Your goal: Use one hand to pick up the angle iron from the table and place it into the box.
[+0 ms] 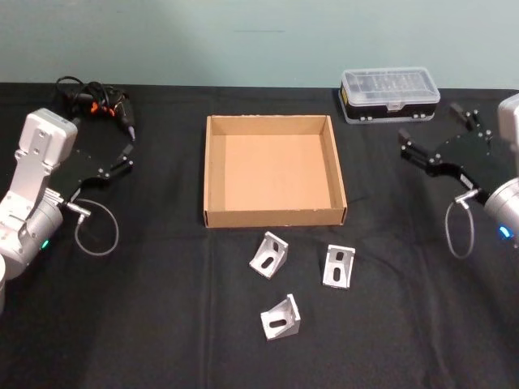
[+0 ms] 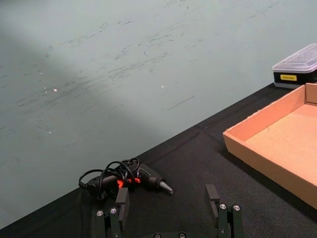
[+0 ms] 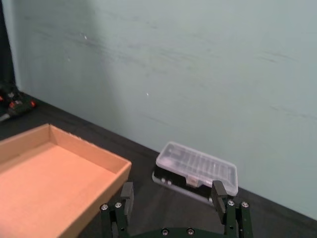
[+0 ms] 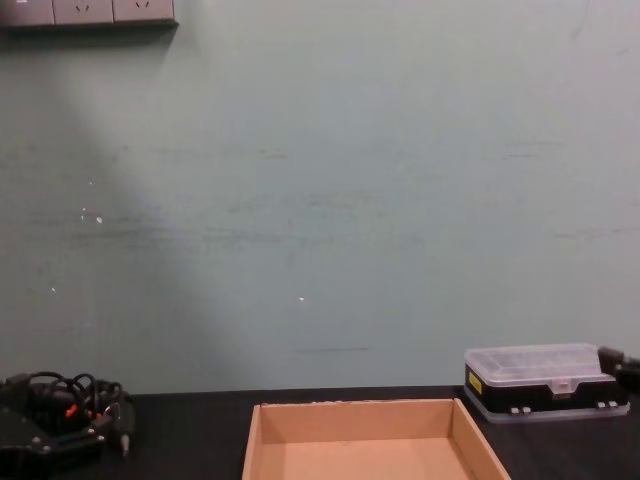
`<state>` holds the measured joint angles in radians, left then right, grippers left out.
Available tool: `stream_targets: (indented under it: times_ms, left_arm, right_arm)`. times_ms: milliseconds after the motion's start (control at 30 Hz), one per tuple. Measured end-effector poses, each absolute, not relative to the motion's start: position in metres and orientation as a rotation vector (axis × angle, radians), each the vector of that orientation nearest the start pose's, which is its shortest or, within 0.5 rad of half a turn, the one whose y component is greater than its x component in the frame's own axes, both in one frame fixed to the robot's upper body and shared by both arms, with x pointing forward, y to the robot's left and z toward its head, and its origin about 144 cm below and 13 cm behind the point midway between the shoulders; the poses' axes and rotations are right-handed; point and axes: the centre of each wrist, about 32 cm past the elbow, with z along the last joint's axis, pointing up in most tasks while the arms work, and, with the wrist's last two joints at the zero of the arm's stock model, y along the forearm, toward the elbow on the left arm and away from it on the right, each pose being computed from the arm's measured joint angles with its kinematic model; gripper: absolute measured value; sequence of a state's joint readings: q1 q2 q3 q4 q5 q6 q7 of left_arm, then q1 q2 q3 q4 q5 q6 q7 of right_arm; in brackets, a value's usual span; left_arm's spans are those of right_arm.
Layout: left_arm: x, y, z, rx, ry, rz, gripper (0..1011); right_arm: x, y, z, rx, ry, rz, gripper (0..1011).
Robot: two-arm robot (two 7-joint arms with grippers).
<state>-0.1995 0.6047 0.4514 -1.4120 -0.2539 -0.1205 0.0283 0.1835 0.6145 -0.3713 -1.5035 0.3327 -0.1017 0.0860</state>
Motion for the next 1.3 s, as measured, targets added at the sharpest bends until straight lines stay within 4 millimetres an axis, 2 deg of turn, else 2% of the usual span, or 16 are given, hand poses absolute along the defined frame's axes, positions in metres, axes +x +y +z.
stream_targets:
  times_ms: [333,500,700,967,1300]
  left_arm:
    - [0.489,0.310,1.140,0.304,-0.285,1.248,1000]
    - [0.489,0.310,1.140,0.304,-0.285,1.248,1000]
    - [0.489,0.310,1.140,0.304,-0.285,1.248,1000]
    - [0.489,0.310,1.140,0.305,-0.285,1.248,1000]
    - [0.489,0.310,1.140,0.304,-0.285,1.248,1000]
  right_arm:
    - [0.489,-0.331,1.217,-0.127,-0.197,-1.068,1003]
    - [0.490,-0.338,1.240,-0.131,-0.185,-0.966,1003]
    - [0.494,-0.339,1.258,-0.174,-0.182,-0.820,1003]
    - [0.496,-0.334,1.262,-0.233,-0.148,-0.673,1003]
    - [0.493,-0.326,1.248,-0.300,-0.073,-0.563,1003]
